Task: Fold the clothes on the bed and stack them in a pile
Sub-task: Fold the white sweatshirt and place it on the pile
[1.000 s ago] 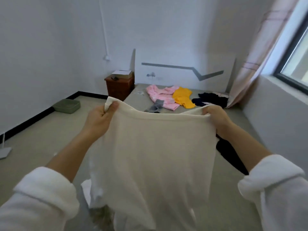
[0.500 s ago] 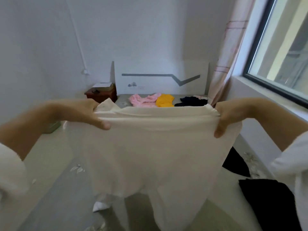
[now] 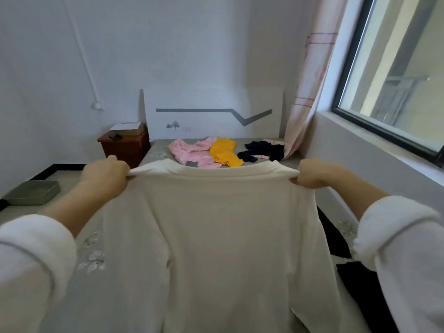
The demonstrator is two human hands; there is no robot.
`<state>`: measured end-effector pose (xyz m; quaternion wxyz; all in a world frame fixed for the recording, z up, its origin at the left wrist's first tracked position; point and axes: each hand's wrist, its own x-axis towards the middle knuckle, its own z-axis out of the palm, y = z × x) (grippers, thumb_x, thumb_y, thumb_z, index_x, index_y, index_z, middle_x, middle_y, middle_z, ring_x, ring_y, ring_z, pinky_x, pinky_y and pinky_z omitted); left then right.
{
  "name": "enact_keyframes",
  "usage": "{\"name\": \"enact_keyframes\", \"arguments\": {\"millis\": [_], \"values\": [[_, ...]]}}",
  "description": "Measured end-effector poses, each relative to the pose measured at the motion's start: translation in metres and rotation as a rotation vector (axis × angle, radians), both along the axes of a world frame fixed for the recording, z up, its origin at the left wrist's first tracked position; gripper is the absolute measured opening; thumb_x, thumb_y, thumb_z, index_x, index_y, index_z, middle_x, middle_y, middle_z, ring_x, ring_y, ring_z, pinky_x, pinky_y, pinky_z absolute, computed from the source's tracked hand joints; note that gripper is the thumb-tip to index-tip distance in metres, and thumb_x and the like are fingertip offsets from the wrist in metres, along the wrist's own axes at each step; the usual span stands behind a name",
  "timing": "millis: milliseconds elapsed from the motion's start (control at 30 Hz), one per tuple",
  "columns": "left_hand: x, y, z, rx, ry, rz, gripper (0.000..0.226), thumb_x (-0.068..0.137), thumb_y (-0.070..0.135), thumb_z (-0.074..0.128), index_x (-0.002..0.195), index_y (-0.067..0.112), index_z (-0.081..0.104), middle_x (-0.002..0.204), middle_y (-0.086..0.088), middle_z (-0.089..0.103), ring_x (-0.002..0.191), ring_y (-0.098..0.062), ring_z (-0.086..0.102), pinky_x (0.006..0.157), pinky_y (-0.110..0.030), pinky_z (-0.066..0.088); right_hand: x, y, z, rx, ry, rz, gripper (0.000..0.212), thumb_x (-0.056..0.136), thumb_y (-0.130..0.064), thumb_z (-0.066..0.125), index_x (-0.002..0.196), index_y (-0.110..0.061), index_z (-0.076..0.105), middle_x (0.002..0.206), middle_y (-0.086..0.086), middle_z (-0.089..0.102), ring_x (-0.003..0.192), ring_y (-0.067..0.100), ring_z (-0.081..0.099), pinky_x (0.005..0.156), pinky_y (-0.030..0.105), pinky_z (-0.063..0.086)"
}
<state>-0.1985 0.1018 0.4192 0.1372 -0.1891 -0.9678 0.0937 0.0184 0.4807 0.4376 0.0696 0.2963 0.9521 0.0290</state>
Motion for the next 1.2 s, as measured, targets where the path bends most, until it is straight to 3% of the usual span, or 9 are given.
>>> {"name": "enact_keyframes", "arguments": {"millis": [67, 167, 300, 367, 467, 533, 733, 1033, 1200], "values": [[-0.014, 0.009, -0.003, 0.247, -0.045, 0.14, 0.031, 0.098, 0.03, 0.041, 0.092, 0.009, 0.063, 0.074, -0.007, 0.052, 0.068, -0.028, 0.055, 0.057, -0.03, 0.041, -0.014, 0.007, -0.012, 0.05, 0.232, -0.061, 0.018, 0.091, -0.027, 0.046, 0.083, -0.013, 0.055, 0.092, 0.008, 0.061, 0.076, 0.027, 0.053, 0.067, 0.031, 0.041], [-0.031, 0.032, 0.0, 1.084, -0.53, 0.319, 0.038, 0.101, 0.039, 0.031, 0.104, 0.006, 0.051, 0.074, -0.017, 0.061, 0.057, -0.029, 0.06, 0.042, -0.03, 0.049, -0.032, 0.014, -0.016, 0.105, 0.49, -0.168, 0.024, 0.085, -0.016, 0.042, 0.093, -0.013, 0.064, 0.099, 0.014, 0.067, 0.085, 0.035, 0.063, 0.066, 0.032, 0.043], [-0.047, 0.063, 0.007, 1.68, -0.779, 0.136, 0.037, 0.1, 0.042, 0.029, 0.12, 0.019, 0.05, 0.091, -0.014, 0.07, 0.076, -0.027, 0.07, 0.056, -0.038, 0.057, -0.057, 0.015, 0.001, -0.804, 0.821, -0.452, 0.035, 0.093, -0.02, 0.028, 0.105, 0.002, 0.053, 0.072, 0.021, 0.069, 0.05, 0.03, 0.067, 0.045, 0.027, 0.052], [-0.052, 0.071, 0.01, 1.697, -0.606, 0.071, 0.031, 0.099, 0.039, 0.029, 0.114, 0.027, 0.053, 0.098, -0.005, 0.067, 0.088, -0.022, 0.065, 0.073, -0.045, 0.057, -0.064, 0.018, 0.008, -1.009, 1.061, -0.465, 0.033, 0.094, -0.015, 0.031, 0.111, 0.002, 0.053, 0.08, 0.022, 0.067, 0.058, 0.029, 0.066, 0.049, 0.028, 0.051], [-0.057, 0.068, 0.016, 1.633, -0.31, -0.01, 0.024, 0.092, 0.035, 0.033, 0.1, 0.039, 0.056, 0.108, 0.001, 0.067, 0.09, -0.021, 0.06, 0.077, -0.04, 0.05, -0.056, 0.012, 0.007, -0.49, 1.314, -0.223, 0.022, 0.09, -0.011, 0.039, 0.086, -0.005, 0.06, 0.086, 0.016, 0.061, 0.077, 0.021, 0.055, 0.061, 0.026, 0.031], [-0.056, 0.056, 0.017, 1.599, -0.175, -0.125, 0.028, 0.091, 0.025, 0.038, 0.103, 0.04, 0.058, 0.111, 0.001, 0.066, 0.095, -0.018, 0.058, 0.081, -0.036, 0.047, -0.042, 0.009, -0.003, -0.191, 1.314, -0.056, 0.019, 0.09, -0.009, 0.041, 0.086, -0.008, 0.06, 0.094, 0.021, 0.06, 0.081, 0.024, 0.053, 0.064, 0.023, 0.026], [-0.001, 0.008, -0.039, 1.37, -0.081, -0.35, 0.024, 0.096, 0.022, 0.036, 0.104, 0.024, 0.059, 0.094, 0.009, 0.056, 0.088, -0.002, 0.047, 0.069, -0.013, 0.039, 0.009, 0.003, -0.059, -0.076, 1.16, 0.048, 0.042, 0.081, -0.021, 0.041, 0.104, 0.006, 0.062, 0.103, 0.03, 0.059, 0.089, 0.041, 0.058, 0.067, 0.03, 0.033], [0.094, -0.066, -0.2, 1.067, -0.469, -0.068, 0.033, 0.1, 0.021, 0.047, 0.131, 0.016, 0.056, 0.14, -0.007, 0.05, 0.124, -0.022, 0.045, 0.097, -0.033, 0.034, 0.095, -0.043, -0.196, -0.343, 0.9, -0.073, 0.026, 0.074, -0.024, 0.041, 0.062, -0.014, 0.06, 0.07, 0.005, 0.052, 0.066, 0.022, 0.042, 0.052, 0.027, 0.022], [0.148, -0.094, -0.276, 1.208, -1.174, 0.442, 0.025, 0.086, 0.007, 0.052, 0.099, 0.021, 0.067, 0.108, -0.011, 0.065, 0.096, -0.028, 0.062, 0.084, -0.043, 0.049, 0.149, -0.062, -0.279, -0.457, 0.327, -0.21, 0.03, 0.089, -0.014, 0.055, 0.063, -0.001, 0.061, 0.079, 0.008, 0.056, 0.069, 0.031, 0.051, 0.051, 0.034, 0.026]]}}
